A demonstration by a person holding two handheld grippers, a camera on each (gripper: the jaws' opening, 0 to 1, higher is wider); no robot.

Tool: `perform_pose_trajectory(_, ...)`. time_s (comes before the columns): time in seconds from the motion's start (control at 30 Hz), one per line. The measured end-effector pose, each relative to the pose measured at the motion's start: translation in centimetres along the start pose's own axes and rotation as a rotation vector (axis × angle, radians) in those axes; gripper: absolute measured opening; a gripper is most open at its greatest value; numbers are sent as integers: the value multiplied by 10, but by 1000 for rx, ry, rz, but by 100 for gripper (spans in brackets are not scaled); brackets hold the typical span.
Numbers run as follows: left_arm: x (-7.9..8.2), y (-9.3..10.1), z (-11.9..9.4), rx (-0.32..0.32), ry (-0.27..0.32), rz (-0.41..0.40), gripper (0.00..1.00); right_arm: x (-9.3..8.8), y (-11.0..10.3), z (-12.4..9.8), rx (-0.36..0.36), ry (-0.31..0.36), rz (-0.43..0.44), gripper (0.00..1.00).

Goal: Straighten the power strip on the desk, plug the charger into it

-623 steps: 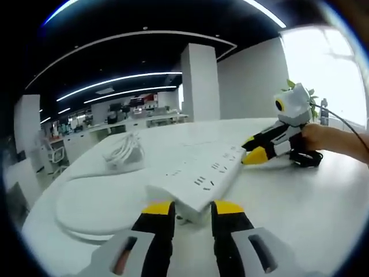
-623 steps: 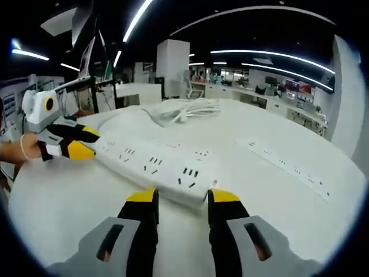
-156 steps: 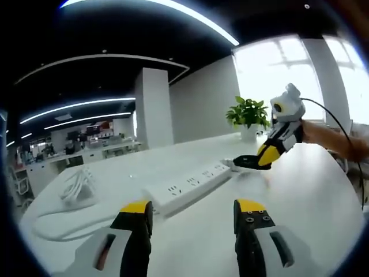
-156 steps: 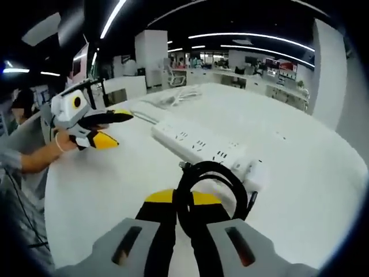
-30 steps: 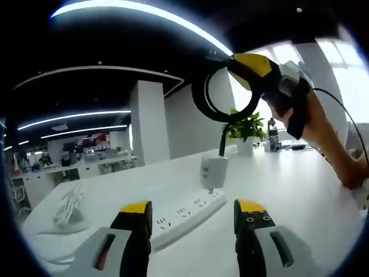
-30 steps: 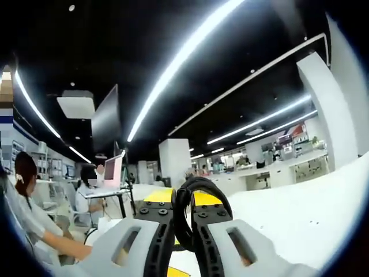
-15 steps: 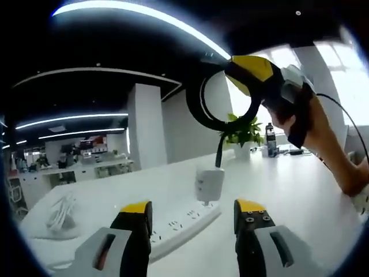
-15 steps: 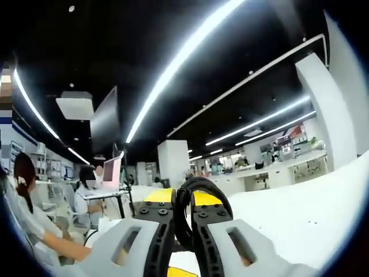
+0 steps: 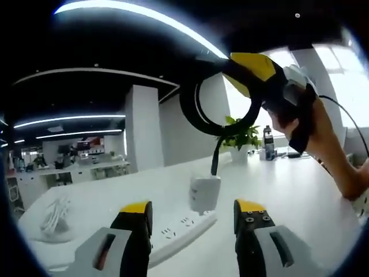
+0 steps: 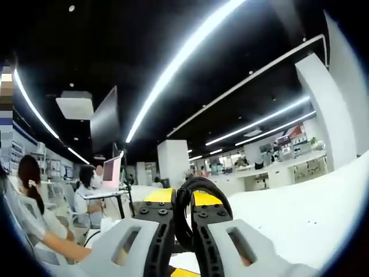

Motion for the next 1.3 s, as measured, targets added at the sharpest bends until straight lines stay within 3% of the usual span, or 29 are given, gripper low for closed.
perform_pose_trajectory(1.3, -1, 16, 33, 54, 39, 31, 56, 0, -5, -3, 8, 14, 3, 8)
Point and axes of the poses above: the point that each gripper's makers call its tool centre point, and the gripper's own axes: z roughly forward along the fingers, y roughly to its right, x roughly out of its top, the point moved 1 cm from there along -z, roughly backward along the fingers, and after that the axes turned 12 degrees about y, right-handed, at the moved point
